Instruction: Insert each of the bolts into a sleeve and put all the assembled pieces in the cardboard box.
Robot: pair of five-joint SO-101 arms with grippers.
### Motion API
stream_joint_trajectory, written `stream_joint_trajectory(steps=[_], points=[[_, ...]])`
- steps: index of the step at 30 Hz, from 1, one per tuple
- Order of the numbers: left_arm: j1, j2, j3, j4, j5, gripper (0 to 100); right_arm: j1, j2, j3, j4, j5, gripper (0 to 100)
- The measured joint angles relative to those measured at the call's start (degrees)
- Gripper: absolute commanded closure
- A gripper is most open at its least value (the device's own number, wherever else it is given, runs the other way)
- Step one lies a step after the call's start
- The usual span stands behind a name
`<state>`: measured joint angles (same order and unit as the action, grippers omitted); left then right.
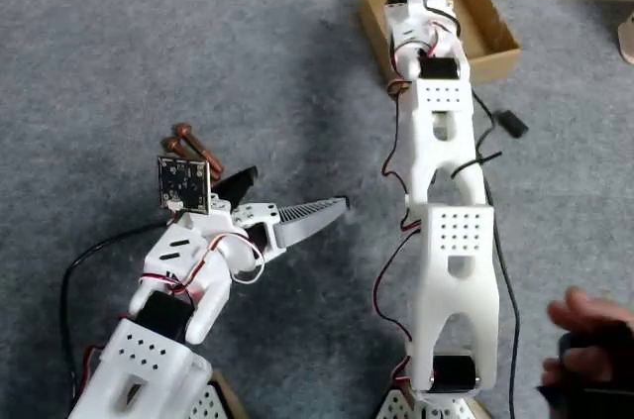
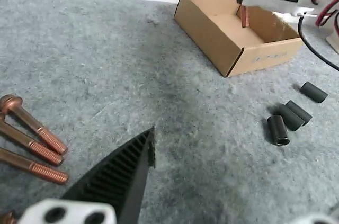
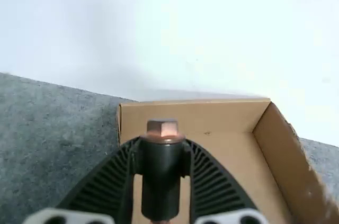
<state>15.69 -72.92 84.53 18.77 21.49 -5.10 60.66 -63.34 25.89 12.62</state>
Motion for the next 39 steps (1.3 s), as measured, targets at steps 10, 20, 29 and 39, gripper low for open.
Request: stream_joint_trajectory(steps=[10,20,29,39], points=[[0.00,0.00,0.00,0.00,0.00,47,0.35,10.20,-2.46,-0.09,-0.09,99.2],[0.00,0.00,0.00,0.00,0.00,47,0.44,10.73,-5.27,9.76,-1.41,64.2],[0.00,0.00,0.00,0.00,0.00,47,0.70,11.25,-17.05,24.53,-10.11,64.1],[0.00,0.00,0.00,0.00,0.00,47,1.32,10.55,-30.59,57.32,-16.97,64.1]])
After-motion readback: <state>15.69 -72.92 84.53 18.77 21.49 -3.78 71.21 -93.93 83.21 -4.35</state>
